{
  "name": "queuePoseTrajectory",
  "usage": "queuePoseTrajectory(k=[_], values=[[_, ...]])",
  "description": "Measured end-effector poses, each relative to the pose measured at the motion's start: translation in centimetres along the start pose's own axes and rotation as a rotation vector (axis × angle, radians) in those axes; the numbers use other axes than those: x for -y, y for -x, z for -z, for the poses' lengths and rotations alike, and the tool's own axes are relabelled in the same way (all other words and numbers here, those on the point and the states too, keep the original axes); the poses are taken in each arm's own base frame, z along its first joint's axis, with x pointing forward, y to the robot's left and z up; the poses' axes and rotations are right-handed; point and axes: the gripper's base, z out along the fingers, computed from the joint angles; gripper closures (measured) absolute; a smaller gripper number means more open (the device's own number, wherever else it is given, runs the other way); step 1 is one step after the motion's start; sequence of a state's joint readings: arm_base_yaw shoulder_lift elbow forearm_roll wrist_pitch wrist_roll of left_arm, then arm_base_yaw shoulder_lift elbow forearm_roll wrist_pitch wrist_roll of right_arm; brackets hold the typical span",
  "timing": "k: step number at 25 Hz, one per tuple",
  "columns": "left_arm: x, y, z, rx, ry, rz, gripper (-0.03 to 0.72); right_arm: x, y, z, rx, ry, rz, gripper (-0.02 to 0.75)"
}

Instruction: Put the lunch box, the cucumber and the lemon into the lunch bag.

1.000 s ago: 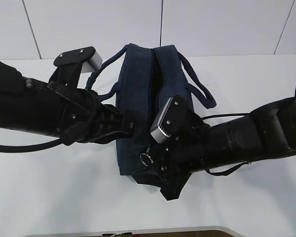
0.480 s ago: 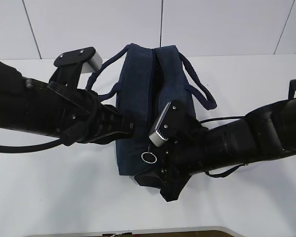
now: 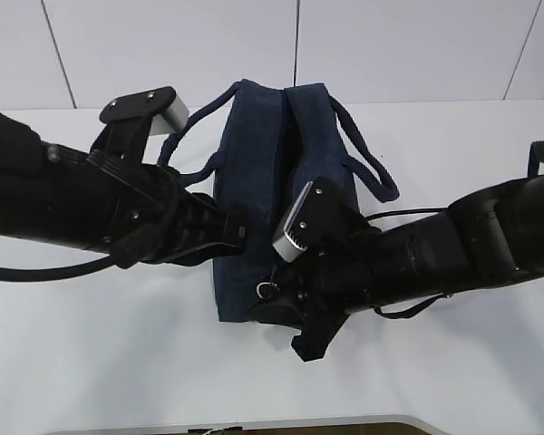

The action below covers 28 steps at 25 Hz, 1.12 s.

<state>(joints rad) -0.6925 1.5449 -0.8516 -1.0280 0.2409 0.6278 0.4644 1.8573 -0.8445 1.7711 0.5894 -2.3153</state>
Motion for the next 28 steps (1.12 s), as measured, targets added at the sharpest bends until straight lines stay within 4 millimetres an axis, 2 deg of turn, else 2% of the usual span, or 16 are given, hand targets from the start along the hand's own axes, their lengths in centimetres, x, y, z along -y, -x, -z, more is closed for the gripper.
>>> queuePoseTrajectory(k=[3, 13, 20, 28], values=[[0.01, -0.01, 0.0, -0.001, -0.001, 0.0, 0.701, 0.14, 0.25, -0.01, 0.006, -0.004, 0.005, 0.507], [0.06, -0.08, 0.0, -0.009, -0.006, 0.0, 0.701, 0.29, 0.38, -0.02, 0.007, -0.011, 0.008, 0.533], [0.08, -0.11, 0.0, -0.012, -0.009, 0.0, 0.701, 0.53, 0.16, -0.01, -0.018, -0.037, 0.008, 0.728], [0.06, -0.08, 0.0, -0.009, -0.007, 0.0, 0.701, 0.54, 0.11, -0.01, -0.029, -0.036, -0.006, 0.733]])
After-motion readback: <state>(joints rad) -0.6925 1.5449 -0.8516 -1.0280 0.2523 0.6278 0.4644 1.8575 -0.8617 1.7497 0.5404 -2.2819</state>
